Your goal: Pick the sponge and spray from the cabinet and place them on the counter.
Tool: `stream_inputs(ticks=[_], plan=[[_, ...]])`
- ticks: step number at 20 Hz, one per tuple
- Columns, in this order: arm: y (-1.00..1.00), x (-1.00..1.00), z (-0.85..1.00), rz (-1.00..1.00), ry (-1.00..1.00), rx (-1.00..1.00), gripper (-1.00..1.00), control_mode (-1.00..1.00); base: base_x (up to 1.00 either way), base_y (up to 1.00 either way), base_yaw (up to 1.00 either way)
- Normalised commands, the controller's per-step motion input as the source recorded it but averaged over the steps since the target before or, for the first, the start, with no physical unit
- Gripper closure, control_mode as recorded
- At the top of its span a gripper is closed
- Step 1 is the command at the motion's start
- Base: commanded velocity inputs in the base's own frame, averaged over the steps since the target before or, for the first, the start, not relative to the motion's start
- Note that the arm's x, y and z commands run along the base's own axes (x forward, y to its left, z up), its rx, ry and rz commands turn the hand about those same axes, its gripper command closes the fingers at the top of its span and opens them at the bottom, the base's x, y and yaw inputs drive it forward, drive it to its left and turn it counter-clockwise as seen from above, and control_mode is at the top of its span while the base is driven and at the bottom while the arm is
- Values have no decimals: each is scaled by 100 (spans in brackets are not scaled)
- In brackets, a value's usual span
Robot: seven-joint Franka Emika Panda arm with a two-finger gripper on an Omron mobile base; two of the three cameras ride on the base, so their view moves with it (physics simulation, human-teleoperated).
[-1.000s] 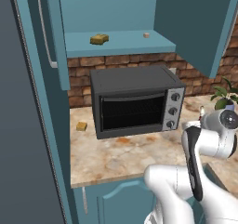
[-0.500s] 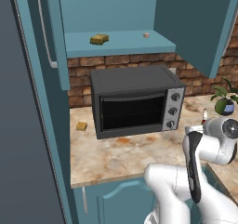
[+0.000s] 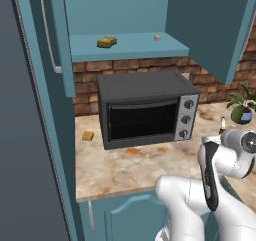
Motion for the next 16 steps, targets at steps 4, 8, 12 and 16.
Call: stream_inputs(ticks=[4, 8, 12, 16], plan=[[-7, 23, -7, 0, 2, 0, 100, -100, 0, 0, 0], [-5, 6, -19, 0, 0, 0, 100, -100, 0, 0, 0], [-10, 0, -31, 0, 0, 0, 100, -100, 0, 0, 0], [-7, 0, -30, 0, 0, 0, 100, -100, 0, 0, 0]])
